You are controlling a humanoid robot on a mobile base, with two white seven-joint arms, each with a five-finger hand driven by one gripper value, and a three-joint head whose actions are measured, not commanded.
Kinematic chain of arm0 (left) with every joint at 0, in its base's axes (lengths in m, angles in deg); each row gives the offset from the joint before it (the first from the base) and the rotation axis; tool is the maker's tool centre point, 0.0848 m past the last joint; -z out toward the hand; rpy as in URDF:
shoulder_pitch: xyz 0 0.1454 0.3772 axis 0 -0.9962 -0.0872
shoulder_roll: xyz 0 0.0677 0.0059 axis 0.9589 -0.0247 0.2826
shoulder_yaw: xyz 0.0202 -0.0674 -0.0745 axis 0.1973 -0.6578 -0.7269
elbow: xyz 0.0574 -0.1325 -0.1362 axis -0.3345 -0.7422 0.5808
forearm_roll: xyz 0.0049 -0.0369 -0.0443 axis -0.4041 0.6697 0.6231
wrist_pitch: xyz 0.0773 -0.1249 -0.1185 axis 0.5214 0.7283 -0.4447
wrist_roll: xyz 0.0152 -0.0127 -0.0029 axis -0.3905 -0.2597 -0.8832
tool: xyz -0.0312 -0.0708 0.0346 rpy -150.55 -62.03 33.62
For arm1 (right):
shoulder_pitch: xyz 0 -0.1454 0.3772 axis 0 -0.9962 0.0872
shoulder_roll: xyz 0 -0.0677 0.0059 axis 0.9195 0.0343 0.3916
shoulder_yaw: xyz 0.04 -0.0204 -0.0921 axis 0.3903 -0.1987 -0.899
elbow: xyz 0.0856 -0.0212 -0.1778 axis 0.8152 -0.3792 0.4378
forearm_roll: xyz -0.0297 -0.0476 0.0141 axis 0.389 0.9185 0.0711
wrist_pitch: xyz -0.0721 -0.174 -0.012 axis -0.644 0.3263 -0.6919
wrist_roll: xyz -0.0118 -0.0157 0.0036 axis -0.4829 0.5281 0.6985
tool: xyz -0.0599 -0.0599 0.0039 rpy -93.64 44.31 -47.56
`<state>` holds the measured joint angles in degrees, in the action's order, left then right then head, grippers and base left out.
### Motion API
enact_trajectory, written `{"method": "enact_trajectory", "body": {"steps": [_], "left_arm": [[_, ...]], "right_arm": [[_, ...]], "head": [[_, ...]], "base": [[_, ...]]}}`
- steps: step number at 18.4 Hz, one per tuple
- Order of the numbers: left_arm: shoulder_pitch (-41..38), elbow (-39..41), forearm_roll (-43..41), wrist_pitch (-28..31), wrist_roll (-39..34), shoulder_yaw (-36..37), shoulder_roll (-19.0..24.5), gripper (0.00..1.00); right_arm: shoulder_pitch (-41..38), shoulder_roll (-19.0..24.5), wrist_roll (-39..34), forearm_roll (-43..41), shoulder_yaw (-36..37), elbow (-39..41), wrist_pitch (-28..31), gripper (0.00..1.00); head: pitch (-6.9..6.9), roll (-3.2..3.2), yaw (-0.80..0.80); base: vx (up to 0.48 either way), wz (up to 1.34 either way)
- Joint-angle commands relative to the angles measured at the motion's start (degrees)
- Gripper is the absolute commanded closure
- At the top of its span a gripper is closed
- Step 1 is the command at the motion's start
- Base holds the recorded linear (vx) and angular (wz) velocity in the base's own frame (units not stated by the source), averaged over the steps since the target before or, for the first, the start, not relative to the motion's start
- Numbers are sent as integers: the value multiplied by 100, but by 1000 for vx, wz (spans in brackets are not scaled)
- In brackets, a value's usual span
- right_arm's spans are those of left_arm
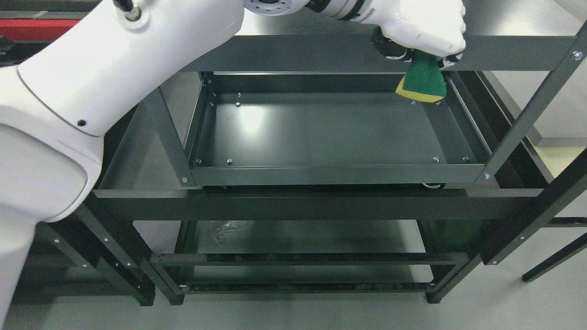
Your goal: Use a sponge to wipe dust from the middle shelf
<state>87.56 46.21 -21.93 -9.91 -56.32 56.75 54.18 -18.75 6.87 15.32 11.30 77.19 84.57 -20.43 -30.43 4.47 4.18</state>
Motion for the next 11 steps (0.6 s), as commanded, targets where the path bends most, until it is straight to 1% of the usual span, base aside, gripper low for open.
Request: {"method": "enact_trajectory", "body": {"steps": [1,3,5,9,11], "left_arm": [[-437,1463,77,-59,97,-528,1696,100],[-543,1755,296,-59,193,-598,2118,99],[-700,1817,595,-59,526,-791,2532,99],[-903,1817,929,-59,887,-1389,3051,99],[-1043,1826,1254,-59,1334,-1696,3306,99]], "right_arm": [[0,-100,-5,0,0,100,418,0],[0,-100,-5,0,0,100,418,0],[0,-100,-5,0,0,100,418,0],[0,-100,-5,0,0,100,418,0],[0,-100,-5,0,0,100,418,0]], "head": [[0,0,0],[0,0,0],[0,0,0],[0,0,0],[0,0,0]], "base": [[0,0],[0,0],[0,0],[-6,10],[-15,59]]}}
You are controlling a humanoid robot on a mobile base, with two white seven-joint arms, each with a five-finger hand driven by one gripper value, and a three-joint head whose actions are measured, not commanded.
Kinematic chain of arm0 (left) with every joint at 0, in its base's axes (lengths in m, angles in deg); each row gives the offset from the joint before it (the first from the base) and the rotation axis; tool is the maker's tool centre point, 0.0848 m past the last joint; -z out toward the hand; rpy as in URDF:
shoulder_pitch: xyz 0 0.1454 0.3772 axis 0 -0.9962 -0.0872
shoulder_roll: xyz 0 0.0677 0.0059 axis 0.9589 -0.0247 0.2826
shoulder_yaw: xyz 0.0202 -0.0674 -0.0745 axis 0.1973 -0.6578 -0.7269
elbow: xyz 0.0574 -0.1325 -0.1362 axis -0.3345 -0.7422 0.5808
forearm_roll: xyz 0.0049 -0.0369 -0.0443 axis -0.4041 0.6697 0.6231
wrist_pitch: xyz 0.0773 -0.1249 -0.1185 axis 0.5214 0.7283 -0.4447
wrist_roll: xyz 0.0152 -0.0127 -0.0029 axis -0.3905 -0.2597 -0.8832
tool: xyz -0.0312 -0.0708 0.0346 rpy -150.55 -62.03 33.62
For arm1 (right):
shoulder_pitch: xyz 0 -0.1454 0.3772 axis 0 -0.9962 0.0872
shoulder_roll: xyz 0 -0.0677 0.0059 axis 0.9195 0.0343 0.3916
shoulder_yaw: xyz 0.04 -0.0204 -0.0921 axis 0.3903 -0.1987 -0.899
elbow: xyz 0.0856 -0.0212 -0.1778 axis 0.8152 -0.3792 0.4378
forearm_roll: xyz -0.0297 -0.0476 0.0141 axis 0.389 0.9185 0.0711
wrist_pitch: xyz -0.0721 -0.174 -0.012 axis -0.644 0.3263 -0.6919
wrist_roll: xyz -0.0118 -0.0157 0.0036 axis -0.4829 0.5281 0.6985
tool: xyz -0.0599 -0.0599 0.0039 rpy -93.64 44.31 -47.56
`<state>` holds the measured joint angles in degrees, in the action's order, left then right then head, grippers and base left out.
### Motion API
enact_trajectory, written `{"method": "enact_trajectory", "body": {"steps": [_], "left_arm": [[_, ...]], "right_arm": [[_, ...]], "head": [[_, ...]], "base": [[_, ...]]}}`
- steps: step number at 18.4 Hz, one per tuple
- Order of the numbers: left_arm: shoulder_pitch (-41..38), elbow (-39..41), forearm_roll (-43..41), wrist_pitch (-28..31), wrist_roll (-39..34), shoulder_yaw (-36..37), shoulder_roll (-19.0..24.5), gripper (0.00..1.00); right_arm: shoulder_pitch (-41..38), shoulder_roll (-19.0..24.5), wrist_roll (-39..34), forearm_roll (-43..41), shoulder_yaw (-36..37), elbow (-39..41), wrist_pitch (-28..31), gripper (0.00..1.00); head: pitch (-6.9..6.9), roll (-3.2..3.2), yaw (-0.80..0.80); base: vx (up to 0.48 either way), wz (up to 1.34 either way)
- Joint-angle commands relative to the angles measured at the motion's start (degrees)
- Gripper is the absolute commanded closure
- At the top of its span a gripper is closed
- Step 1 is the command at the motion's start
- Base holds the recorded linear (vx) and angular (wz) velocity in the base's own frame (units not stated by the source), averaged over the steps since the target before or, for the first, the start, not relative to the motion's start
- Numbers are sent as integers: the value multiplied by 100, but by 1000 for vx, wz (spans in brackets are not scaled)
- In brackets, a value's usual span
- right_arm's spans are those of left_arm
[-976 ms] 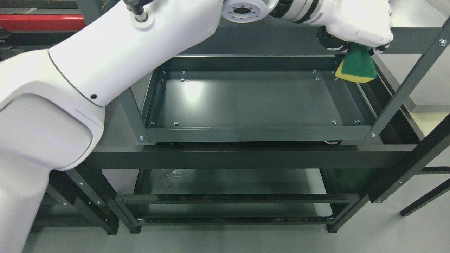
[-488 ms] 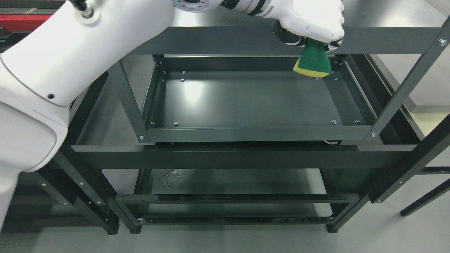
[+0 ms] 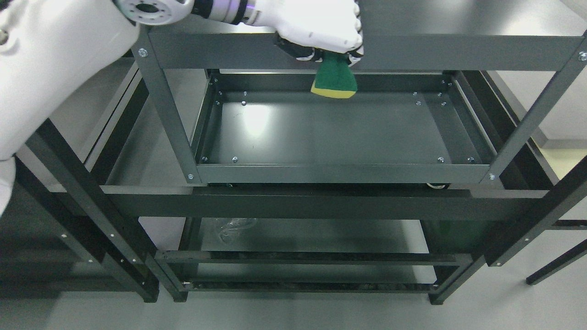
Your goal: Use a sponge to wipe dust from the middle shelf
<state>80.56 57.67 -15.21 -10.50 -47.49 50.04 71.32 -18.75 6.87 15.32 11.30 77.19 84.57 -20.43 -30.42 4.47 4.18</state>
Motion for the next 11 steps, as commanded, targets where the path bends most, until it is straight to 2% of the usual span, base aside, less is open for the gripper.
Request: {"method": "enact_trajectory", "body": {"steps": [1,3,6,7,8,11], "left_arm": [[-422,672,715,0,636,-1192,1732,99],[-537,681,899,0,752,-1491,1996,99],[-669,716,1276,0,788,-1545,2400,99],[-722,725,1626,0,762,-1597,2384,99],[-748,716,1978,0,709,-1694,2297,99],[-941,646,2868,0,517,-1818,1289,100]], "right_arm": [[0,-100,-4,0,0,100,418,0],[0,-100,4,0,-9,100,418,0],[0,-100,-4,0,0,100,418,0],[0,-100,-4,0,0,100,418,0],[0,-100,-4,0,0,100,418,0],[0,-100,-4,0,0,100,418,0]], "head": [[0,0,0],[0,0,0],[0,0,0],[0,0,0],[0,0,0],[0,0,0]], "base": [[-17,67],[-17,47],[-8,11],[0,0],[0,0],[0,0]]}}
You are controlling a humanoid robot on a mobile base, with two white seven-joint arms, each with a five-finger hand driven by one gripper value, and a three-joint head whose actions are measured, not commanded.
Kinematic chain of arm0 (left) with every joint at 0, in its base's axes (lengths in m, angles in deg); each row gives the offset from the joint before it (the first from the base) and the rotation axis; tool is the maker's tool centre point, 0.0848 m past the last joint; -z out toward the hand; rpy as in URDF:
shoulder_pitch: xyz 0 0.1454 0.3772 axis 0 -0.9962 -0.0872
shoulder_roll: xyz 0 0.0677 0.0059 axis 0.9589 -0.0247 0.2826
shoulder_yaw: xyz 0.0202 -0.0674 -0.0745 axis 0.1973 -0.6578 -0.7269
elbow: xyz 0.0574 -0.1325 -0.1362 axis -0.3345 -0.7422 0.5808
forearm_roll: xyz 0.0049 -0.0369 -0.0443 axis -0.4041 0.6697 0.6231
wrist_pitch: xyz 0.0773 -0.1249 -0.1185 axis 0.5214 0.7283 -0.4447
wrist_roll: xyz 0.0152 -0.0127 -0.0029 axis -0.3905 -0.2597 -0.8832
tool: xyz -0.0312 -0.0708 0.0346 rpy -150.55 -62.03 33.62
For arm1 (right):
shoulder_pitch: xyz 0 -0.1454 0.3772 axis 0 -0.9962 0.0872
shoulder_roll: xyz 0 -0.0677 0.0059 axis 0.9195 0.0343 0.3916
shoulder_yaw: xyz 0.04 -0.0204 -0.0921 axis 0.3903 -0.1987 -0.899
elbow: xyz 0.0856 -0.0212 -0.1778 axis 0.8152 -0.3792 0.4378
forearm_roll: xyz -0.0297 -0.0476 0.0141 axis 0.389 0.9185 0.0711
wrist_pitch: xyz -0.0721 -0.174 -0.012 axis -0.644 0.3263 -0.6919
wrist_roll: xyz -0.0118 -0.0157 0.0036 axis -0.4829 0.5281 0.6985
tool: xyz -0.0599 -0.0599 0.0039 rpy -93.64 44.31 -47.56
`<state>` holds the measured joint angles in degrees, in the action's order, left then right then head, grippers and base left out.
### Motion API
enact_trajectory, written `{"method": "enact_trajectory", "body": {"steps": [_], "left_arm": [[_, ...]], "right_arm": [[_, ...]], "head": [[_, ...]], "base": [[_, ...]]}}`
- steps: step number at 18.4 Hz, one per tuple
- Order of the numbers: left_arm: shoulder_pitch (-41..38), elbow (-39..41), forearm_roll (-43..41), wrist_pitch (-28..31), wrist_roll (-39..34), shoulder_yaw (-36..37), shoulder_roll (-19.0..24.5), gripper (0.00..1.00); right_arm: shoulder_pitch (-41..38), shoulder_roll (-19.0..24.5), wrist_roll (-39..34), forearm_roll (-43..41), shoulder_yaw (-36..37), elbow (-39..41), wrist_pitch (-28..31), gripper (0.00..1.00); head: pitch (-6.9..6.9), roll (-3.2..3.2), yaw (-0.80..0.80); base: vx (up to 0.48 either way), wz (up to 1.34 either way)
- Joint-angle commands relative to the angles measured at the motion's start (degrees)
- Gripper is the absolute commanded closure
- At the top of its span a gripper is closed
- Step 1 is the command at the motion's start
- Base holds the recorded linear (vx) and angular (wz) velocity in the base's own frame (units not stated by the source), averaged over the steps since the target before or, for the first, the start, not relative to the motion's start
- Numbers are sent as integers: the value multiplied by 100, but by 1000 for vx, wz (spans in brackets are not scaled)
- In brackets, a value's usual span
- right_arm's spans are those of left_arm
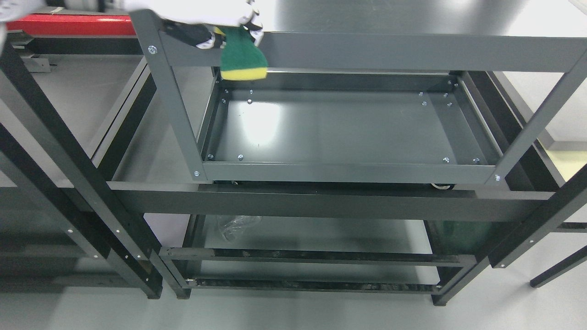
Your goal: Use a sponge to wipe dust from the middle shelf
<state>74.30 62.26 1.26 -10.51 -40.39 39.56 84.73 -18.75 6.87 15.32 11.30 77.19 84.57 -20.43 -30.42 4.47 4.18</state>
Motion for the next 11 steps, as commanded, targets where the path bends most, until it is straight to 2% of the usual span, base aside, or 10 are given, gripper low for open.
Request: {"method": "enact_trajectory", "body": {"steps": [1,3,4,5,8,11], "left_arm": [[-342,186,1291,1,-604,-761,-413,100],[-368,177,1309,1,-1770,-691,-1045,100],[-403,177,1309,1,-2116,-664,-1319,99],[-525,169,1309,1,-2267,-629,-1643,99],[-1104,160,1309,219,-2286,-315,-2987,99],[-1588,11,1414,904,-2723,266,-3710,100]], "right_arm": [[-1,-100,-4,0,0,100,418,0],[-1,-100,-4,0,0,100,418,0],[-1,-100,-4,0,0,100,418,0],[-1,-100,-4,0,0,100,418,0],[-1,-100,-4,0,0,100,418,0],[-1,-100,-4,0,0,100,418,0]], "head": [[0,0,0],[0,0,0],[0,0,0],[0,0,0],[0,0,0],[0,0,0]], "base": [[0,0],[0,0],[0,0],[0,0],[0,0],[0,0]]}}
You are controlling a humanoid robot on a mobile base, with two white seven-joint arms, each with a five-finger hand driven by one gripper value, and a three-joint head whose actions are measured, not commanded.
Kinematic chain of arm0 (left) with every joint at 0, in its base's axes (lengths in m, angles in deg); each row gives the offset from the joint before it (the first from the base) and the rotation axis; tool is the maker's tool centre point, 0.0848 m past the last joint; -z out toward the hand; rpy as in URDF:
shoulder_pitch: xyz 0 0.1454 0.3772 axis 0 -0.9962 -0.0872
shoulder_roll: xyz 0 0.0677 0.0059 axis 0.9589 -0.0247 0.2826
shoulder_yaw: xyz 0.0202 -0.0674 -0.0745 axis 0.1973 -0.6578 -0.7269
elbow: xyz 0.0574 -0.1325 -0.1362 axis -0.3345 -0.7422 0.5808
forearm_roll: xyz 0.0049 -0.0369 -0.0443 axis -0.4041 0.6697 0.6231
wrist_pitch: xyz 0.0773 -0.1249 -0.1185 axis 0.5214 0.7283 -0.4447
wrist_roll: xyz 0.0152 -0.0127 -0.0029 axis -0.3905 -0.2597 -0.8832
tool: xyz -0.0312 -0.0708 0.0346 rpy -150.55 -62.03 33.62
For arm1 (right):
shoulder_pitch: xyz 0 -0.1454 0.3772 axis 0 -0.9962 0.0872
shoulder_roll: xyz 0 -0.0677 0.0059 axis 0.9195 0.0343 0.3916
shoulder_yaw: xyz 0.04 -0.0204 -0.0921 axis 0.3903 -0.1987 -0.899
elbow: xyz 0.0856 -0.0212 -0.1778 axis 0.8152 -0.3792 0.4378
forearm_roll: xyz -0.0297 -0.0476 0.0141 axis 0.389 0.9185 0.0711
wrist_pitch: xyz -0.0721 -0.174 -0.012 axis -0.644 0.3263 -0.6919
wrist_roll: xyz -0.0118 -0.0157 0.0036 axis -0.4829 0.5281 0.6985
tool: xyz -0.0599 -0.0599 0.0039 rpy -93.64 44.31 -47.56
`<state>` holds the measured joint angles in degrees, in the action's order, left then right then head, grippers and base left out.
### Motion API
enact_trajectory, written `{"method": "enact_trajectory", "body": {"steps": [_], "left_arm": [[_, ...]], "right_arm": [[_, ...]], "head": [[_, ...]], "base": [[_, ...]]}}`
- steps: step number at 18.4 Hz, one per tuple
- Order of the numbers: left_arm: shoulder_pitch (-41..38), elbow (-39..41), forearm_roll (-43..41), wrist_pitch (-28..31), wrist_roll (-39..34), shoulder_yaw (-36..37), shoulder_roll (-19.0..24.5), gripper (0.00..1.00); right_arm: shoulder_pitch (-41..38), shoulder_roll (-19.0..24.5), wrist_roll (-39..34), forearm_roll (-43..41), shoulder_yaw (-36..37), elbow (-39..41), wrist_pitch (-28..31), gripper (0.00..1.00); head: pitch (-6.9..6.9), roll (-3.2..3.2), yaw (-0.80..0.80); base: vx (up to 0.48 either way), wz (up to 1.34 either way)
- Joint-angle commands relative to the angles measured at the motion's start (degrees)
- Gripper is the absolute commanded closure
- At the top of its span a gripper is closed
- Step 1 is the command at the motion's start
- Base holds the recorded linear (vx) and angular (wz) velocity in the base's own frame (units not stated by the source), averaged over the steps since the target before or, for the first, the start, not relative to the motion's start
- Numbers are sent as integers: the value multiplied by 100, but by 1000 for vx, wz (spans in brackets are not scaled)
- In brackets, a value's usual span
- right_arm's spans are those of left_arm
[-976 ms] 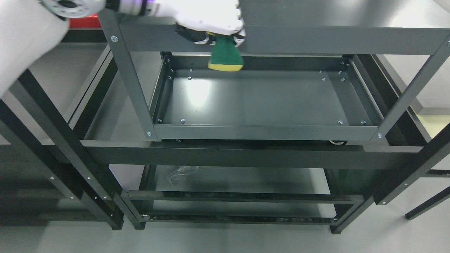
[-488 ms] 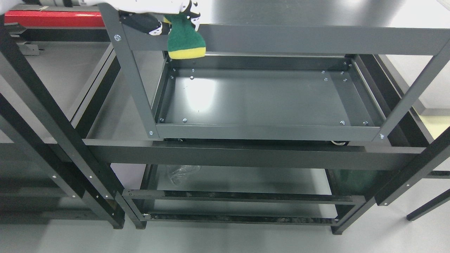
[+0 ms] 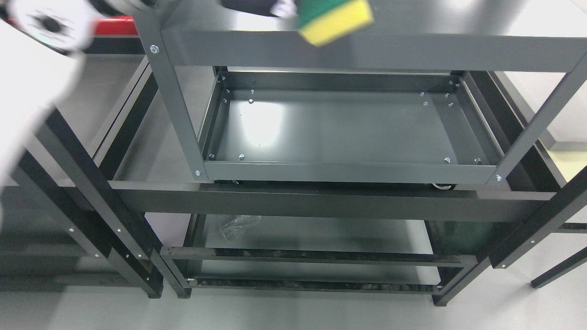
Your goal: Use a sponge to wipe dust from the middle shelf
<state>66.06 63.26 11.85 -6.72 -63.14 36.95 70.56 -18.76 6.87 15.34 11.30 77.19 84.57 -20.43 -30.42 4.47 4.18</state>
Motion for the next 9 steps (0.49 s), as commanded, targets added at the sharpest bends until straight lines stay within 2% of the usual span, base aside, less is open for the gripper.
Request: {"method": "enact_trajectory", "body": {"steps": [1,3,6,9], "left_arm": [[-992,-237,373,728,-755,607,-2362,100],[-1685,-580,417,940,-1231,747,-2362,100],[-2835,-774,969,932,-1329,1370,-2362,99],[-3594,-836,1120,923,-1356,1539,-2362,99]], "right_arm": [[1,-100,-6,0,0,100,418,0],[1,-100,-6,0,0,100,418,0],[1,-100,-6,0,0,100,418,0],[1,-100,-6,0,0,100,418,0]], "head": [[0,0,0],[0,0,0],[0,0,0],[0,0,0]], "base": [[0,0],[0,0],[0,0],[0,0]]}}
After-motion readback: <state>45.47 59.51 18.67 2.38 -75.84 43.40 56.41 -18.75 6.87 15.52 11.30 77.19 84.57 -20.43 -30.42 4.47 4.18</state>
